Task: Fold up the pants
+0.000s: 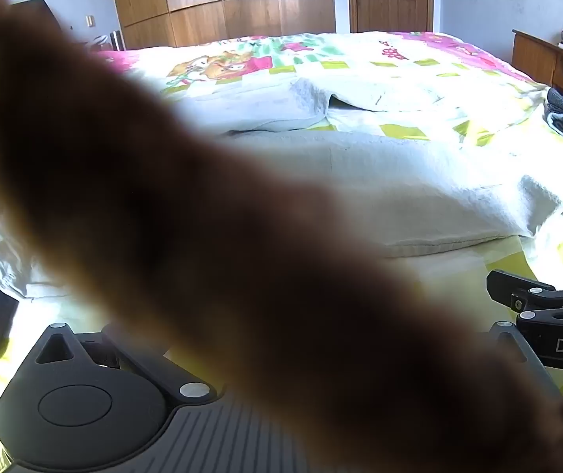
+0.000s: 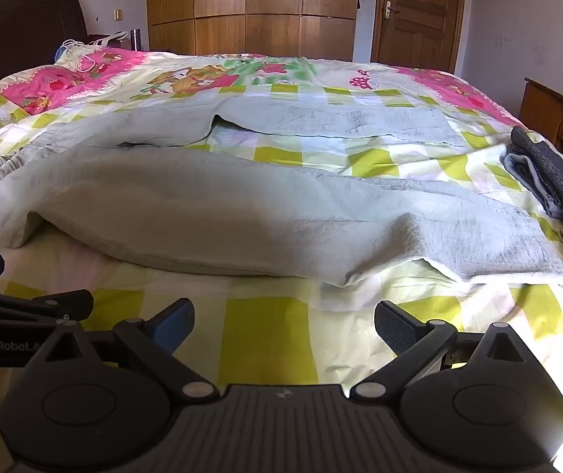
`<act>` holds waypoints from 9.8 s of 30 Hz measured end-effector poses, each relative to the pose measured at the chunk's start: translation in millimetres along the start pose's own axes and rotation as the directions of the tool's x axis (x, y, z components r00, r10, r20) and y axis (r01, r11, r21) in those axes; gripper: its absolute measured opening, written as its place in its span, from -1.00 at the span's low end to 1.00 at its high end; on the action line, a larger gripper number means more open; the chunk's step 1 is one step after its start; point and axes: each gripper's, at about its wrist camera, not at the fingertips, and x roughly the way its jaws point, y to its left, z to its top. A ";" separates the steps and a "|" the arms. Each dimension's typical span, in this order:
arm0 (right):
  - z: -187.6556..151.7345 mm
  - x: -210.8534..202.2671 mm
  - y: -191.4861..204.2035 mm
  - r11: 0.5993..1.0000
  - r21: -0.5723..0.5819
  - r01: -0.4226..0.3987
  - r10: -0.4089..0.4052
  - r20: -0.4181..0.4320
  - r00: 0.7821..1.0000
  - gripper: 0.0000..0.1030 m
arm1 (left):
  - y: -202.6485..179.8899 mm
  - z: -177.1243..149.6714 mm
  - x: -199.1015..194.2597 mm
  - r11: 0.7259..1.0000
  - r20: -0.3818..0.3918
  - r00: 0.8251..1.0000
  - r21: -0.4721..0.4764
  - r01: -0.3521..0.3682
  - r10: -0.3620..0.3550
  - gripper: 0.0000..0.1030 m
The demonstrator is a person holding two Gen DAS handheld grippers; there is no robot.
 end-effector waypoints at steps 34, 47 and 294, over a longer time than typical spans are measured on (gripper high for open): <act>-0.3 -1.6 1.1 1.000 -0.007 0.003 -0.003 -0.002 1.000 1.00 | 1.6 -0.3 0.9 1.000 -0.004 1.000 -0.014 0.010 -0.010 1.00; 0.2 -0.9 1.7 1.000 -0.010 0.001 -0.001 0.001 1.000 1.00 | 1.5 -0.1 1.0 1.000 -0.006 1.000 -0.014 0.009 -0.009 1.00; 75.8 35.0 170.6 0.564 -0.795 -0.226 0.246 -0.099 0.964 -0.70 | 273.0 77.0 29.9 0.973 0.165 0.981 0.225 0.060 -0.099 -0.74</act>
